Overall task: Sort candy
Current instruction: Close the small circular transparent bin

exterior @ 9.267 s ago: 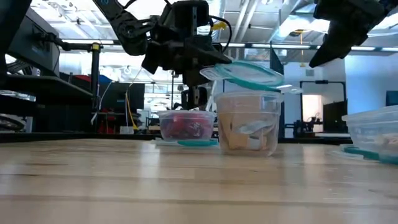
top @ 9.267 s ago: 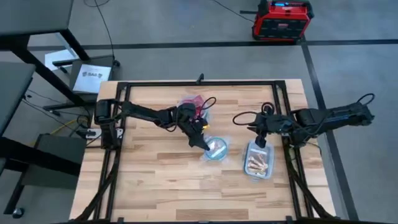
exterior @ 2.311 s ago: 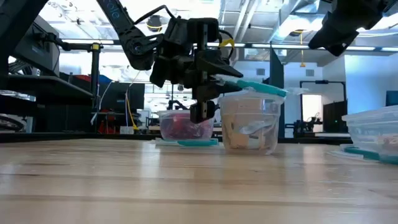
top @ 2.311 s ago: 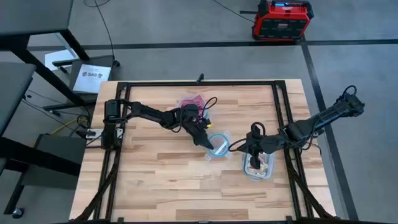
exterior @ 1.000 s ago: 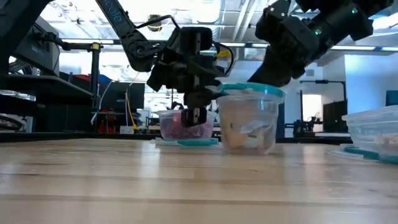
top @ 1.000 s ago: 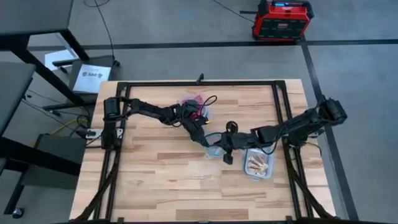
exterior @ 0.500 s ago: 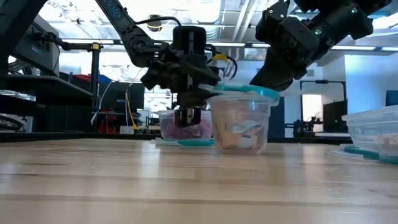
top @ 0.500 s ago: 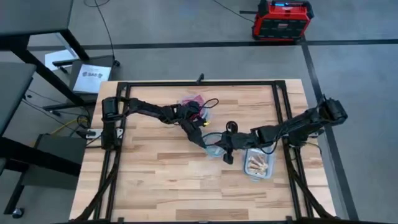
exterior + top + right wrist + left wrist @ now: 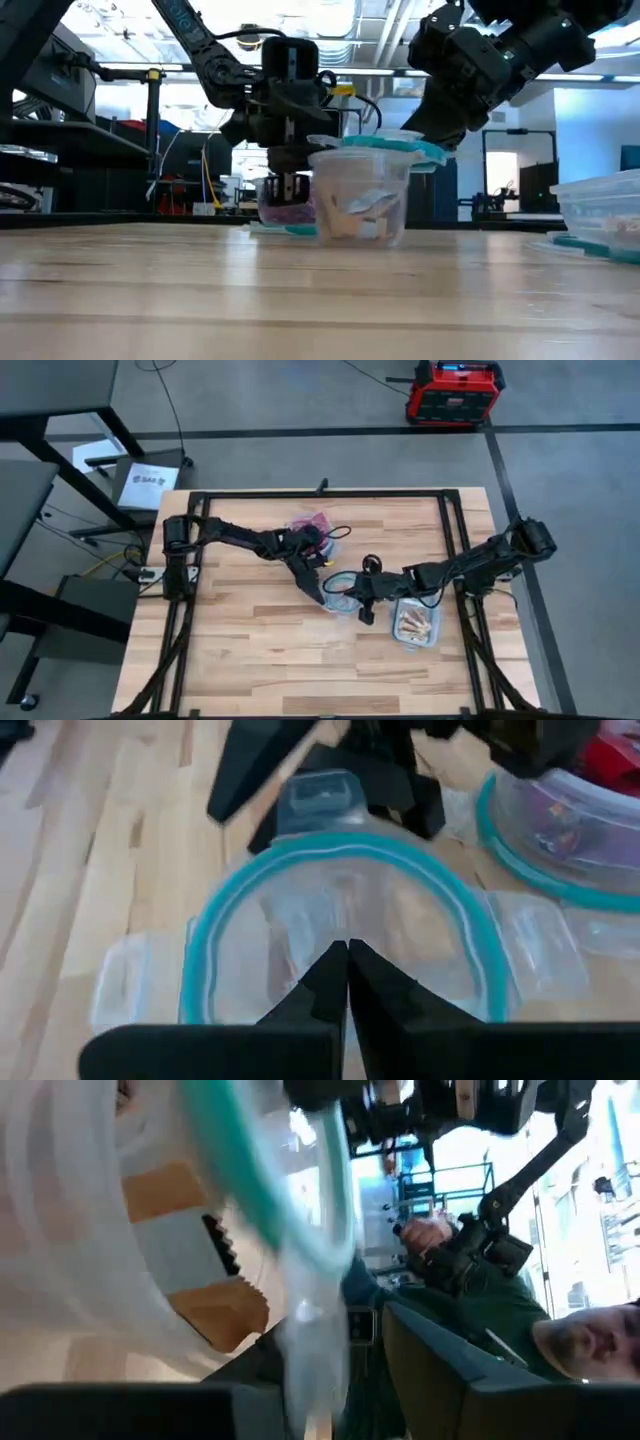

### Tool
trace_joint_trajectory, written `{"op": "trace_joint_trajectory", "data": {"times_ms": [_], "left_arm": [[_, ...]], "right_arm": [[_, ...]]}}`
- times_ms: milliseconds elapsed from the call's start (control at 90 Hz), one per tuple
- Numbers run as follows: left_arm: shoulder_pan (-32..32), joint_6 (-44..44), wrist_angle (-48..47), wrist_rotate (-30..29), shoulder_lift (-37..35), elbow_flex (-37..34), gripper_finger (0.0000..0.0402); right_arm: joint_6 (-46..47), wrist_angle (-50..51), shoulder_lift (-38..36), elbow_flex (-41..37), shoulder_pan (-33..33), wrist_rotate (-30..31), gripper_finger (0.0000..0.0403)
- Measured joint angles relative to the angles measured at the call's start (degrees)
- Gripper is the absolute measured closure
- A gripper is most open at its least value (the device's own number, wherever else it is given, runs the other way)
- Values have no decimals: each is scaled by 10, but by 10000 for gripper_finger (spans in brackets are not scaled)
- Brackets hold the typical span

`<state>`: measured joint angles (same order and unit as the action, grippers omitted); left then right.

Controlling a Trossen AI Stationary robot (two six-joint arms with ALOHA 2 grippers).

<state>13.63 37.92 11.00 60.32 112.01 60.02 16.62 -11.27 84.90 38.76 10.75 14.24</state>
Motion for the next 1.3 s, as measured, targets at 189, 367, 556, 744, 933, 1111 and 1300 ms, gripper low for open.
{"op": "trace_joint_trajectory", "data": {"times_ms": [189,367,556,744,933,1111,1300], "left_arm": [[1,4,-3,30,-25,-1,295],[3,54,-3,108,-53,-1,295],[4,102,-2,124,-69,-1,295],[4,77,-49,142,-93,-1,295],[7,-165,-330,15,-196,0,295],[-33,-272,-417,-320,-310,-27,295],[-91,-255,-288,-415,-350,-104,295]], "right_arm": [[-6,-3,0,16,-8,-1,403],[-16,-4,0,28,-14,0,403],[-16,-15,-1,29,-18,0,403],[-3,10,-2,30,-17,-4,403],[5,88,-44,30,2,-14,403],[44,188,-99,31,20,-22,403],[161,323,-101,31,-8,-24,401]]}}
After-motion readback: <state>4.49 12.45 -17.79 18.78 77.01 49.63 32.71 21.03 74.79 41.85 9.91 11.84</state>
